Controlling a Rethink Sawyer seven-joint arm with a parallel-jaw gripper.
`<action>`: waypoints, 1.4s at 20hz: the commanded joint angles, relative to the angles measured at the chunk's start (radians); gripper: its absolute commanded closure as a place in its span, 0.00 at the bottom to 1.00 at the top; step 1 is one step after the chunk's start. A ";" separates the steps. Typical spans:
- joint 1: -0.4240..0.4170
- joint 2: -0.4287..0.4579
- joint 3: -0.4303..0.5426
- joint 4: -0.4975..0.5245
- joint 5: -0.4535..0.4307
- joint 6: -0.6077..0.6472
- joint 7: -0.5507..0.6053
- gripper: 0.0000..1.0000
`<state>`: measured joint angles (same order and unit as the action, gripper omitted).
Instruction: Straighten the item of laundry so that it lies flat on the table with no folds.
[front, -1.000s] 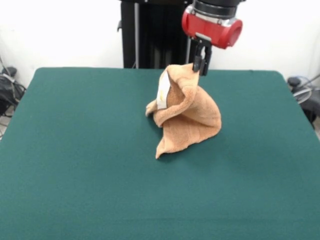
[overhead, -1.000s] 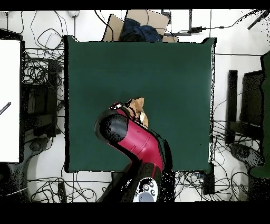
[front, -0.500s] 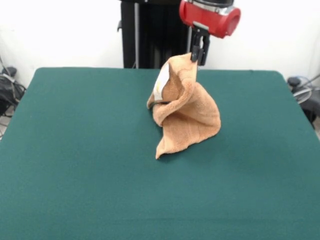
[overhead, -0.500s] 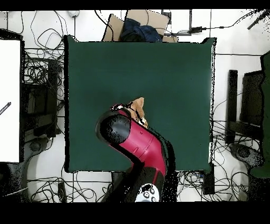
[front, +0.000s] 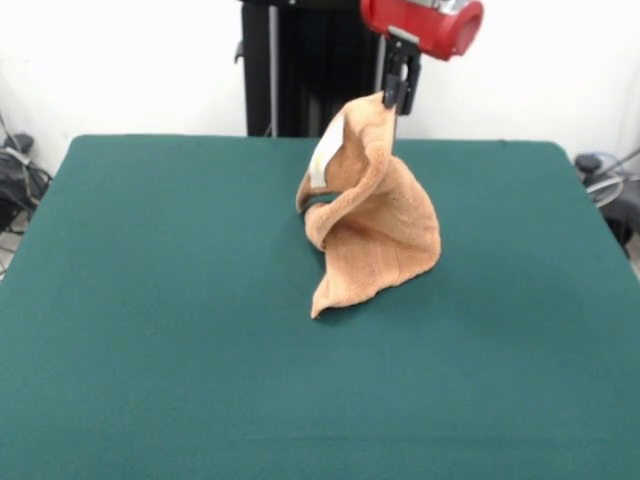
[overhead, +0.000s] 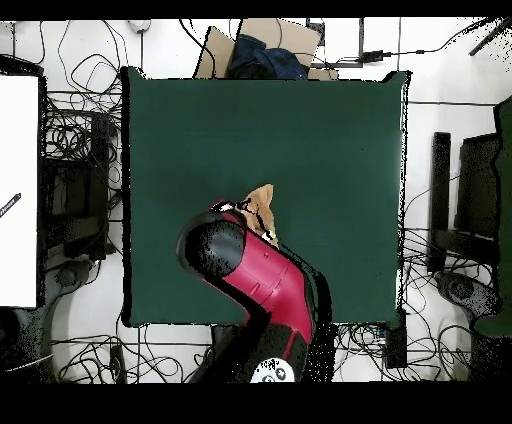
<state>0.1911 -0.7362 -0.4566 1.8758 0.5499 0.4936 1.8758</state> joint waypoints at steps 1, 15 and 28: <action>0.047 -0.021 -0.033 -0.015 0.026 0.118 0.370 1.00; 0.068 -0.037 -0.086 -0.072 0.001 0.235 0.415 1.00; 0.175 -0.021 -0.175 -0.117 -0.005 0.283 0.510 1.00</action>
<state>0.3266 -0.7618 -0.6079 1.8117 0.5472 0.6717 2.0076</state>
